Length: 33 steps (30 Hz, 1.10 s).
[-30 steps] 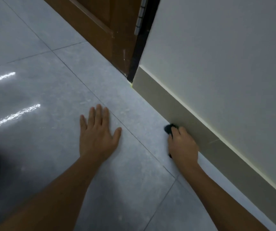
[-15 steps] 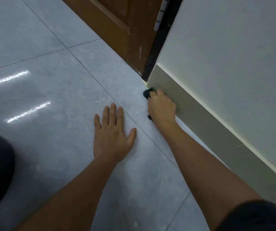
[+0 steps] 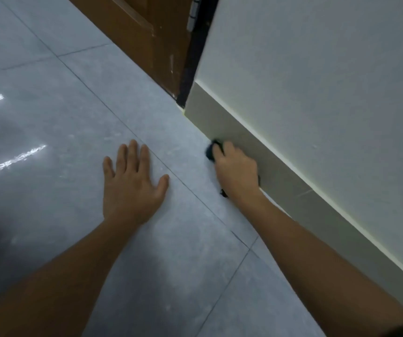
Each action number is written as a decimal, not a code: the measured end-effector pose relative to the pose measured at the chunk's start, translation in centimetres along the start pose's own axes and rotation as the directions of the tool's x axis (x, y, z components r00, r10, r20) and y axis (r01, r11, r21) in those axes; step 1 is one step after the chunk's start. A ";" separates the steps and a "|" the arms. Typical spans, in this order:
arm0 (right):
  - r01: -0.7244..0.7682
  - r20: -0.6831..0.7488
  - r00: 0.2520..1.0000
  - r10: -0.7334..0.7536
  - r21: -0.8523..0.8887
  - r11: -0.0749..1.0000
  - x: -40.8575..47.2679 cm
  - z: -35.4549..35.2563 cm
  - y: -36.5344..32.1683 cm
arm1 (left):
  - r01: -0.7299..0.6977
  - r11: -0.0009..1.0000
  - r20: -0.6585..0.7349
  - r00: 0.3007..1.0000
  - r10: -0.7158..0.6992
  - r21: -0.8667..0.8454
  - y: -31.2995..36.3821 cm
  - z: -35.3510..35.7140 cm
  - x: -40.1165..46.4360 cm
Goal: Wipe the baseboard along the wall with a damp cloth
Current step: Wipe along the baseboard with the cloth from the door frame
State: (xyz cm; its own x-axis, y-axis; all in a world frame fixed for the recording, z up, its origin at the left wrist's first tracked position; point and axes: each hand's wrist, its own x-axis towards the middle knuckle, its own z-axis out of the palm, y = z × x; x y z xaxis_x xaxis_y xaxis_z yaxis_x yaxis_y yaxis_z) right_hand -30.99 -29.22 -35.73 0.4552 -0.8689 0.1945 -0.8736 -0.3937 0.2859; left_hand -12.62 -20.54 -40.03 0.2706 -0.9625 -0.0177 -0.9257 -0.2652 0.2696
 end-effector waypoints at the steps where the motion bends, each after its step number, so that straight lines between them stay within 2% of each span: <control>1: 0.049 -0.085 0.995 -0.057 -0.091 0.995 1.0 -0.5 0.7 | -0.013 1.000 -0.002 1.000 0.013 -0.008 0.7 0.0 -0.1; 3: 0.079 -0.191 0.975 -0.118 -0.200 0.977 3.3 -1.2 2.0 | -0.031 0.999 -0.002 1.000 0.031 -0.018 1.4 0.0 -0.2; 5: 0.072 -0.165 0.980 -0.113 -0.234 0.970 3.6 -1.1 2.5 | -0.055 0.998 0.001 0.998 0.055 -0.010 2.1 0.2 -0.4; 8: 0.158 -0.087 0.978 -0.191 -0.293 0.943 1.8 0.1 2.2 | -0.049 0.999 -0.014 0.999 0.049 -0.007 2.3 0.3 -0.6; 11: 0.179 -0.143 0.955 -0.262 -0.425 0.887 4.6 -1.6 3.0 | -0.059 0.998 -0.036 0.998 0.058 -0.019 2.3 -0.2 0.5; 13: 0.180 -0.169 0.945 -0.280 -0.448 0.876 7.4 -3.0 2.8 | -0.059 0.998 -0.023 0.998 0.058 -0.029 2.2 -0.3 0.6; 19: 0.197 0.054 0.979 -0.195 -0.474 0.858 5.7 0.7 0.0 | -0.052 0.998 -0.017 0.999 0.052 -0.022 2.1 0.4 -1.0; 21: 0.207 0.163 0.976 -0.142 -0.520 0.829 5.1 0.4 0.6 | -0.068 0.997 -0.035 0.997 0.067 -0.022 2.3 0.1 -0.2; 22: 0.241 0.185 0.969 -0.165 -0.554 0.797 5.5 -0.1 0.8 | -0.065 0.997 -0.041 0.997 0.064 -0.027 2.2 0.0 0.1; 26: 0.241 0.064 0.965 -0.255 -0.601 0.762 8.5 -3.3 0.9 | -0.052 0.998 -0.045 0.998 0.050 -0.035 1.9 0.0 0.2; 30: 0.246 0.032 0.957 -0.287 -0.609 0.754 10.5 -2.5 -1.4 | -0.043 0.997 -0.047 0.998 0.040 -0.058 2.2 0.2 -0.3; 33: 0.288 0.163 0.957 -0.238 -0.546 0.787 8.9 -1.0 -1.9 | -0.053 0.997 -0.045 0.998 0.050 -0.055 1.9 0.2 -0.2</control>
State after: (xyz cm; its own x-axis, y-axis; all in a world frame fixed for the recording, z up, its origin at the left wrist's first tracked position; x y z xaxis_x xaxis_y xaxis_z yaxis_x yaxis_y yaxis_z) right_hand -25.10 -35.93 -33.60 0.6157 -0.7872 -0.0349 -0.4620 -0.3965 0.7933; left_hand -14.45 -20.85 -39.68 0.2354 -0.9711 0.0394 -0.9228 -0.2106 0.3226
